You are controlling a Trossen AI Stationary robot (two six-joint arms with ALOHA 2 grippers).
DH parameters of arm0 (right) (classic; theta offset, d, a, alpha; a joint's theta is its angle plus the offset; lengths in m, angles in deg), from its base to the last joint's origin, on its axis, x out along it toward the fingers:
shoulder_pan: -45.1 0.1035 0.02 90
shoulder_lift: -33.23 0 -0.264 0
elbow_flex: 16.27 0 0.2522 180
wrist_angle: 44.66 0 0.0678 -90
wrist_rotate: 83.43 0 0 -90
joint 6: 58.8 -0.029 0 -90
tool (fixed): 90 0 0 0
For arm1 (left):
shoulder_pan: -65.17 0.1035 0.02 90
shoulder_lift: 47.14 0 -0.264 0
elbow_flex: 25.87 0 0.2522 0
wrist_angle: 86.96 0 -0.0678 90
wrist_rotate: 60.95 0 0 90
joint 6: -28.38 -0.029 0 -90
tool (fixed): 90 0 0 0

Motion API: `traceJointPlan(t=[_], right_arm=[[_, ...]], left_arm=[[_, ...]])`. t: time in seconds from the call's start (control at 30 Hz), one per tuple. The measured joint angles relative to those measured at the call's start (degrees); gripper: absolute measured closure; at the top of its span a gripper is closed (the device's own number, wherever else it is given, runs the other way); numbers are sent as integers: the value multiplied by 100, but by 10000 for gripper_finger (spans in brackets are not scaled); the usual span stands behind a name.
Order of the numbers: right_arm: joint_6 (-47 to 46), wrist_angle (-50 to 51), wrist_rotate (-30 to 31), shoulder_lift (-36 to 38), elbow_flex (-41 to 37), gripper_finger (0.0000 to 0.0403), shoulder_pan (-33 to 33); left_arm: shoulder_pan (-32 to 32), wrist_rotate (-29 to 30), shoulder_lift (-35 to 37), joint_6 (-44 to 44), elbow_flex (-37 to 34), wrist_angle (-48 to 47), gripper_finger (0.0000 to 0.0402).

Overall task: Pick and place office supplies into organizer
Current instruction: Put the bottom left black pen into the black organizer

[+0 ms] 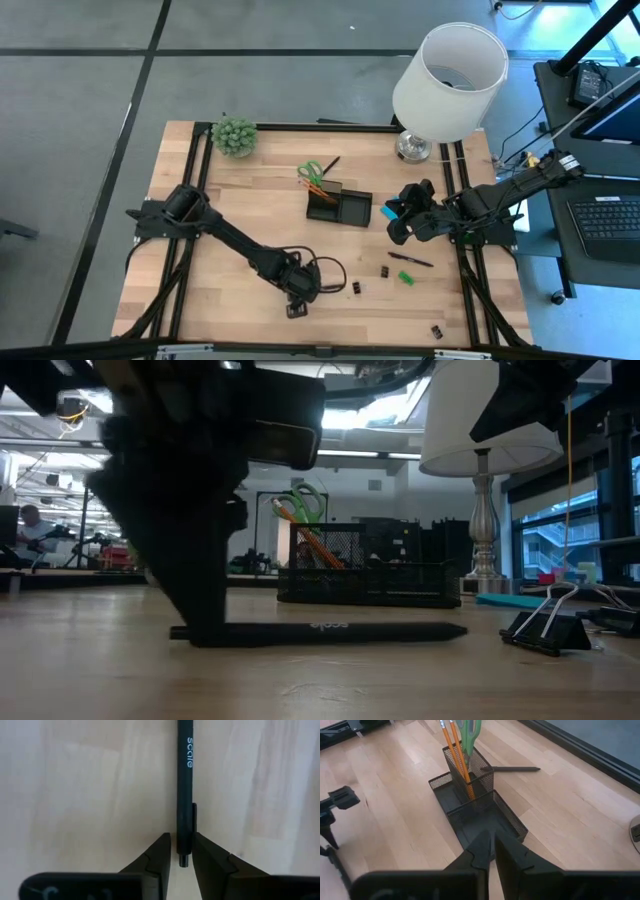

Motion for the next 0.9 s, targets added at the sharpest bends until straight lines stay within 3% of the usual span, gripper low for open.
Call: traceJointPlan(t=[0.37,0.9], right_arm=[[-2,-2,1,0,-2,374,0],[-120,-2,-2,-1,0,374,0]], left_arm=[[203,299,9,-1176,-4,-49,332],[260,-84,153,-1168,-42,58,320]])
